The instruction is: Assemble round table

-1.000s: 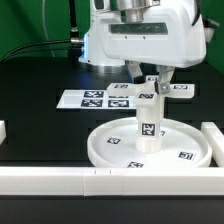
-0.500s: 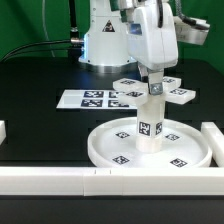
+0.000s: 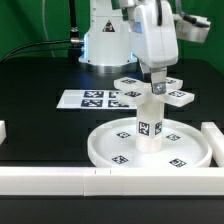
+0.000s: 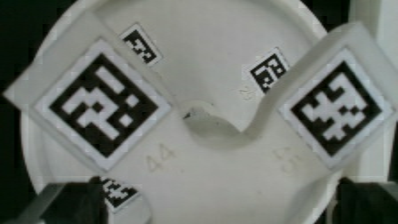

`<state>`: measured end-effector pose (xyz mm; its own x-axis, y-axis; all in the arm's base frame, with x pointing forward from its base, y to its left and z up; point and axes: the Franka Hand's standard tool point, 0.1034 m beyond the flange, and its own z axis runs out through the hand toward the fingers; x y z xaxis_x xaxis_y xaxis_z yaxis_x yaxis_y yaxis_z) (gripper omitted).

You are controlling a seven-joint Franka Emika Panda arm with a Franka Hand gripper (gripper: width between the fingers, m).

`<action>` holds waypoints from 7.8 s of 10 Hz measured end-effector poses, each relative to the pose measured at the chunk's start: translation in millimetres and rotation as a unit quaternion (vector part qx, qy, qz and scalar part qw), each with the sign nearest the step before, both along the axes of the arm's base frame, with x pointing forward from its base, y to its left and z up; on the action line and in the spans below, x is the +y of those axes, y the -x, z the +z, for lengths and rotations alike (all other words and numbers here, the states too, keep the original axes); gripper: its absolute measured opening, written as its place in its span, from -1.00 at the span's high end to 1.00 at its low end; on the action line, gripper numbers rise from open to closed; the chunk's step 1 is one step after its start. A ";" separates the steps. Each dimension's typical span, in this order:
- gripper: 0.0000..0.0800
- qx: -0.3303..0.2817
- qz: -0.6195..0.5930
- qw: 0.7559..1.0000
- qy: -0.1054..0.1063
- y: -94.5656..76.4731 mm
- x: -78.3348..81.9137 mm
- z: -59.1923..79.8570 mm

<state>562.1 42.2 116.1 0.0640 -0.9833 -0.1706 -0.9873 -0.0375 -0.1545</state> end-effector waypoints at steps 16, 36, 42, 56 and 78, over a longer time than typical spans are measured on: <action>-0.62 -0.036 0.439 0.897 0.044 -4.4 11.8 17.3; -0.62 -0.072 0.980 0.156 0.098 -6.1 -1.3 14.5; -0.62 -0.075 0.990 -0.029 0.118 -8.5 -9.8 7.8; -0.33 -0.074 0.992 0.018 0.101 2.4 -5.0 -15.8; -0.11 -0.028 0.723 0.678 0.128 3.7 -4.5 -15.9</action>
Offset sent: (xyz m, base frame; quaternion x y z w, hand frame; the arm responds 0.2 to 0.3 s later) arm 0.0000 0.0000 0.0000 0.0000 0.0000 0.0000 1.0000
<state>558.4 37.7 100.2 0.9924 0.1173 0.0366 0.1172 -0.9931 0.0037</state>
